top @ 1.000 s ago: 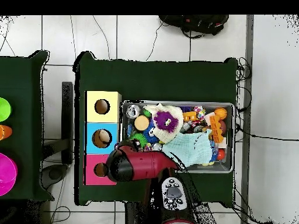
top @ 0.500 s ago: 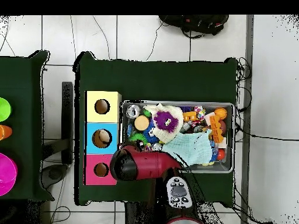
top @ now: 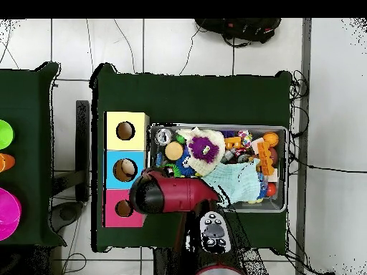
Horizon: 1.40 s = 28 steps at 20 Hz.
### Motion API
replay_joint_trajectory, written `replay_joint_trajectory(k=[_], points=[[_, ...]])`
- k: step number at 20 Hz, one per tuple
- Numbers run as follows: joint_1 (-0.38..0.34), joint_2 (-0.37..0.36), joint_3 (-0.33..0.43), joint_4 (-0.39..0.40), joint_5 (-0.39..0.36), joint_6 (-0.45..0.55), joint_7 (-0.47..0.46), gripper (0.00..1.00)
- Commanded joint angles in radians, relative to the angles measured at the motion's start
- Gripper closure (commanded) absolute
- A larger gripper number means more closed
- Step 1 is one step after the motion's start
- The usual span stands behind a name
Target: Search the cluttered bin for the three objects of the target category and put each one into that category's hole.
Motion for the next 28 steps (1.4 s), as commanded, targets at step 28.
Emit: replay_joint_trajectory(k=[28], points=[[0.011, 0.050, 0.049, -0.314, 0.076, 0.273, 0.116, 0.00]])
